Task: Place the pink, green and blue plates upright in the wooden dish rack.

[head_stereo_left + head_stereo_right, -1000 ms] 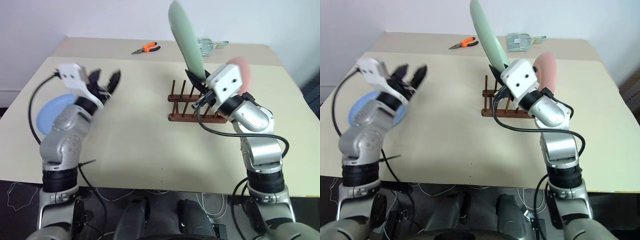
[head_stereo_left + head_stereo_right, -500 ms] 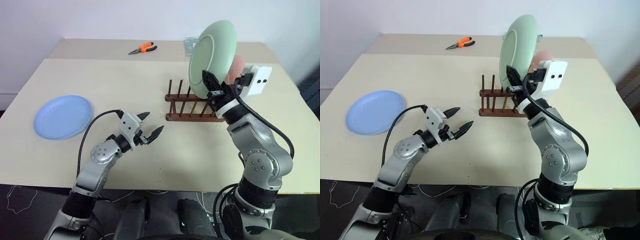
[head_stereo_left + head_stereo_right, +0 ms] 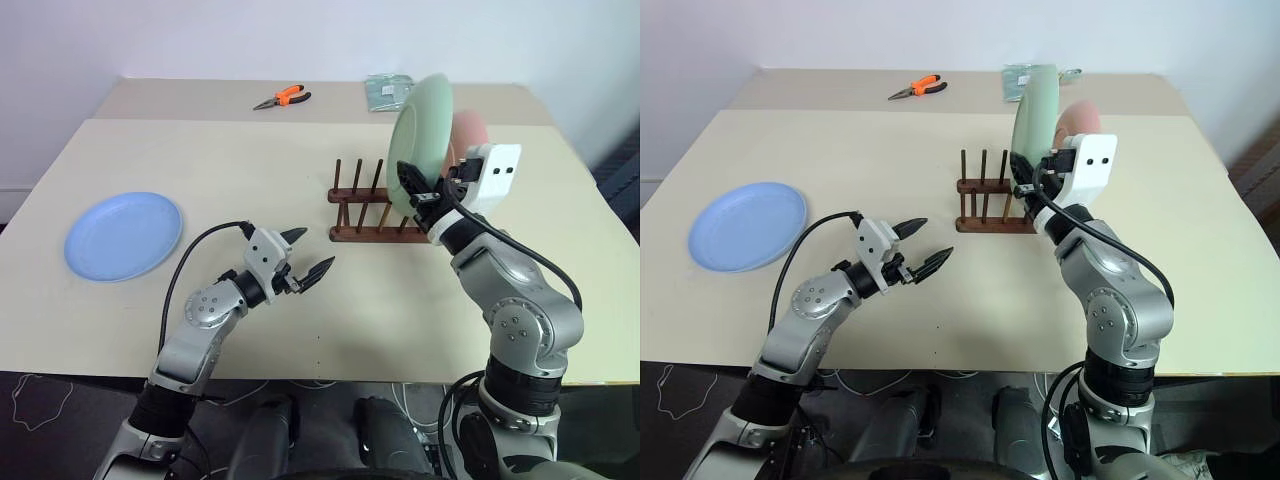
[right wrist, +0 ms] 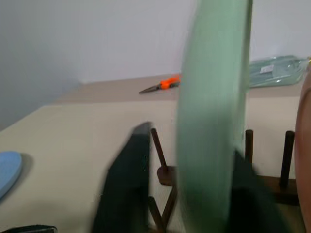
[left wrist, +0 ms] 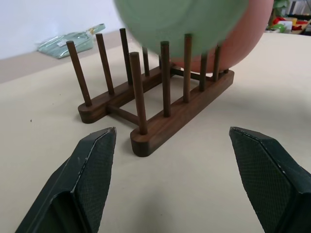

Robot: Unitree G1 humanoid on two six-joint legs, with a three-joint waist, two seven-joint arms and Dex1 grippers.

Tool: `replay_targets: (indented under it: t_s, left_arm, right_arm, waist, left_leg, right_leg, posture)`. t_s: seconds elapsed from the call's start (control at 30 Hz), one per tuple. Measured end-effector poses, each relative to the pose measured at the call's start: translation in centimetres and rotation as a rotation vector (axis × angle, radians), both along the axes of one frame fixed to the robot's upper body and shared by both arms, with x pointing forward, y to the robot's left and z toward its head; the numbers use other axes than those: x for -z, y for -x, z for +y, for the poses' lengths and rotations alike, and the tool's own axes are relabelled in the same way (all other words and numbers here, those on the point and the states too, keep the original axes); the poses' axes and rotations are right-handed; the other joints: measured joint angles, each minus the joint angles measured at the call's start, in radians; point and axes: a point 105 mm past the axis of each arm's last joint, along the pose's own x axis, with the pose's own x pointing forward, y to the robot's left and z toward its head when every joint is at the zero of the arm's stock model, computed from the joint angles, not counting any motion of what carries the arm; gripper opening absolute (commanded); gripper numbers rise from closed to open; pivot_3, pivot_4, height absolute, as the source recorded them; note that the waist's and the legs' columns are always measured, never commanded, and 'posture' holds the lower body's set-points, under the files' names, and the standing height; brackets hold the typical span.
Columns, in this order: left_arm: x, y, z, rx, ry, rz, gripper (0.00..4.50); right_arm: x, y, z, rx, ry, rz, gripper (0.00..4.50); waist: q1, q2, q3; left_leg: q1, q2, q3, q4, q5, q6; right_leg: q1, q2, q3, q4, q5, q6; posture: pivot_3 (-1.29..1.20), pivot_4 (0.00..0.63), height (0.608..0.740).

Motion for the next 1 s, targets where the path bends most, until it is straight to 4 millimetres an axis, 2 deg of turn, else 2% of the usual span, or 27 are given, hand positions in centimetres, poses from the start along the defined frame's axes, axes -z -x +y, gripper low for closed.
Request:
replay_targets:
  t_s: [0.07, 0.2, 0.33, 0.5, 0.53, 0.57, 0.63, 0.7, 0.73, 0.77, 0.83, 0.9, 1.0]
  left_arm:
    - [0.2, 0.0, 0.0, 0.001, 0.001, 0.011, 4.36]
    - [0.6, 0.4, -0.2, 0.019, 0.013, 0.054, 4.48]
    - [0.2, 0.2, 0.1, -0.007, 0.050, 0.065, 4.48]
    - [-1.5, -1.9, 3.4, -0.211, 0.171, 0.058, 4.48]
    - [-2.0, -2.4, 4.1, -0.258, 0.190, 0.050, 4.49]
    - [-2.5, -3.0, 5.2, -0.325, 0.223, 0.041, 4.50]
    - [-3.3, -4.3, 8.0, -0.495, 0.308, 0.042, 4.50]
    - [-3.5, -5.5, 13.0, -0.782, 0.369, 0.051, 4.50]
    - [-3.4, -5.7, 16.1, -0.954, 0.398, 0.059, 4.50]
    - [-3.3, -5.3, 19.4, -1.133, 0.430, 0.070, 4.50]
    - [-2.6, -3.6, 23.9, -1.380, 0.486, 0.104, 4.50]
    - [-1.7, -1.9, 26.5, -1.537, 0.540, 0.145, 4.50]
    - [-0.5, -0.2, 27.9, -1.654, 0.655, 0.227, 4.50]
  right_arm:
    - [0.1, -0.4, -0.2, 0.020, 0.052, -0.005, 3.77]
    - [-1.0, -0.7, -0.7, 0.058, 0.237, -0.110, 3.79]
    - [-2.4, -0.3, -0.1, 0.045, 0.369, -0.245, 3.79]
    - [-6.2, 0.4, 0.5, 0.050, 0.533, -0.487, 3.79]
    - [-6.7, 0.5, 0.8, 0.039, 0.559, -0.522, 4.06]
    - [-7.1, 0.8, 1.2, 0.016, 0.596, -0.563, 4.35]
    - [-7.3, 1.3, 2.3, -0.064, 0.706, -0.631, 4.46]
    - [-6.6, 2.0, 4.2, -0.195, 0.809, -0.682, 4.46]
    - [-5.9, 2.2, 5.1, -0.264, 0.845, -0.693, 4.46]
    - [-4.9, 2.4, 6.0, -0.325, 0.871, -0.694, 4.46]
    - [-3.3, 2.0, 6.9, -0.380, 0.901, -0.676, 4.46]
    - [-2.3, 1.6, 7.2, -0.410, 0.914, -0.657, 4.46]
    - [-1.7, 1.6, 7.7, -0.443, 0.901, -0.661, 4.46]
  waist:
    - [0.000, 0.000, 0.000]
    - [0.001, 0.000, 0.000]
    - [0.000, 0.001, 0.000]
    - [0.002, 0.000, 0.001]
    - [0.002, 0.000, 0.001]
    - [0.002, 0.000, 0.001]
    - [0.001, 0.000, 0.001]
    - [-0.004, -0.001, 0.001]
    - [-0.007, -0.002, 0.001]
    - [-0.008, -0.002, 0.001]
    - [-0.004, -0.003, 0.001]
    - [0.005, -0.005, 0.003]
    - [0.018, -0.011, 0.004]
  left_leg:
    - [0.000, 0.000, 0.000, 0.000, 0.000, 0.000]
    - [0.000, 0.000, 0.000, 0.000, 0.000, 0.000]
    - [0.000, 0.000, 0.000, 0.001, 0.000, 0.000]
    - [0.000, 0.000, 0.000, 0.002, 0.000, 0.000]
    - [0.000, 0.000, 0.000, 0.002, 0.000, 0.000]
    - [0.000, 0.000, 0.000, 0.002, 0.000, 0.000]
    - [0.000, 0.000, 0.000, 0.003, 0.000, 0.000]
    - [0.001, 0.001, 0.000, 0.002, 0.000, 0.000]
    - [0.002, 0.001, 0.000, 0.002, 0.000, 0.000]
    - [0.002, 0.002, 0.000, 0.002, 0.000, 0.000]
    - [0.001, 0.001, -0.001, 0.002, 0.000, 0.000]
    - [0.001, 0.000, -0.001, 0.003, 0.000, 0.000]
    - [0.001, -0.001, -0.002, 0.003, 0.000, 0.000]
  right_leg:
    - [0.000, 0.000, 0.000, 0.000, 0.000, 0.000]
    - [0.000, 0.000, -0.001, 0.000, 0.000, 0.000]
    - [0.001, 0.001, 0.000, 0.000, 0.000, 0.000]
    - [0.001, 0.001, -0.001, 0.000, 0.001, 0.003]
    - [0.001, 0.001, -0.001, 0.000, 0.001, 0.003]
    - [0.002, 0.001, -0.001, 0.000, 0.002, 0.004]
    - [0.002, 0.001, -0.002, 0.000, 0.002, 0.004]
    - [0.002, 0.002, -0.002, 0.001, 0.002, 0.004]
    - [0.002, 0.003, -0.001, 0.001, 0.002, 0.004]
    - [0.002, 0.004, -0.001, 0.001, 0.002, 0.004]
    - [0.002, 0.003, -0.001, 0.001, 0.002, 0.004]
    - [0.002, 0.002, -0.002, 0.001, 0.002, 0.004]
    - [0.003, 0.001, -0.003, 0.000, 0.002, 0.004]
  posture:
    - [0.00, 0.150, 0.738]
    - [0.00, 0.150, 0.738]
    - [0.00, 0.150, 0.738]
    - [0.00, 0.150, 0.738]
    - [0.00, 0.150, 0.738]
    - [0.00, 0.150, 0.738]
    - [0.00, 0.150, 0.738]
    - [0.00, 0.150, 0.738]
    - [0.00, 0.150, 0.738]
    - [0.00, 0.150, 0.738]
    - [0.00, 0.150, 0.738]
    - [0.00, 0.150, 0.738]
    - [0.00, 0.150, 0.738]
